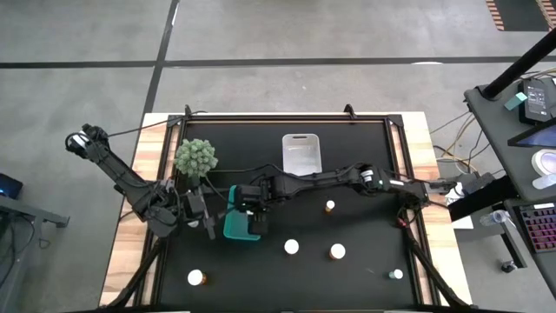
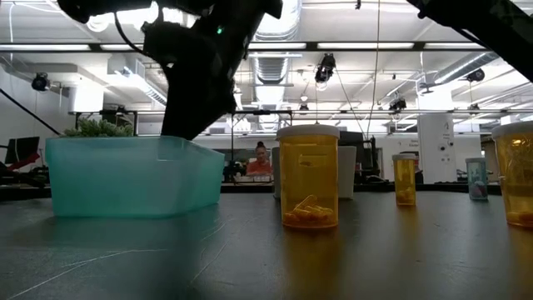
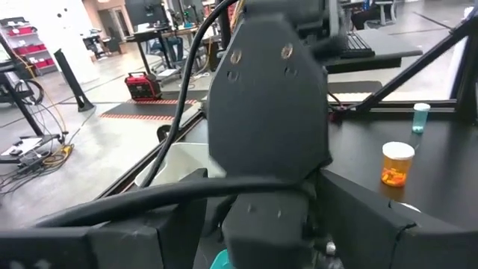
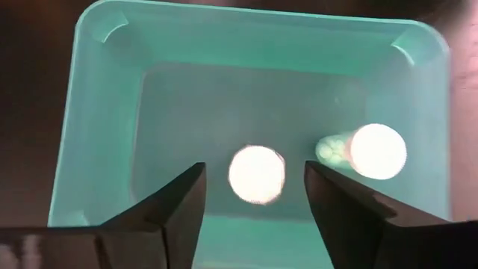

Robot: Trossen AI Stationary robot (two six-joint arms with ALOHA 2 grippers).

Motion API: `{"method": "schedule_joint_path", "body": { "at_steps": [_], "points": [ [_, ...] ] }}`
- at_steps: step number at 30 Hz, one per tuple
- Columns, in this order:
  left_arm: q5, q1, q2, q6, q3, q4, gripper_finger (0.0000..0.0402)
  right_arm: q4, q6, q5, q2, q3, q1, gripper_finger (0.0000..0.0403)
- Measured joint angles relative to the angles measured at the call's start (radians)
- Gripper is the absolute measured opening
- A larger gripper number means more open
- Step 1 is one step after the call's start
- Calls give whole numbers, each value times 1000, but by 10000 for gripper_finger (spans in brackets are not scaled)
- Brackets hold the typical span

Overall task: Pick and place medicine bottles into bin by pill shape (circle, oval)
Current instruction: Put the left transparent pill bottle into the white bin

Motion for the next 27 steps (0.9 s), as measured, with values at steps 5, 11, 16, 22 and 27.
{"method": "schedule_joint_path", "body": {
  "at_steps": [5, 11, 16, 22, 27],
  "points": [
    [-1, 0, 0, -10, 5, 12, 233, -77, -31, 5, -75, 0, 7, 227],
    [23, 0, 49, -10, 4, 164, 233, -113, -67, 48, -212, -110, 72, 215],
    [59, 0, 126, -9, 12, 259, 233, 14, -81, 102, -391, -367, 130, 207],
    [58, 0, 221, -65, 21, 374, 233, 314, -112, 109, -647, -763, 153, 203],
    [61, 0, 319, -223, 21, 528, 233, 630, -192, 111, -825, -1044, 148, 203]
  ]
}}
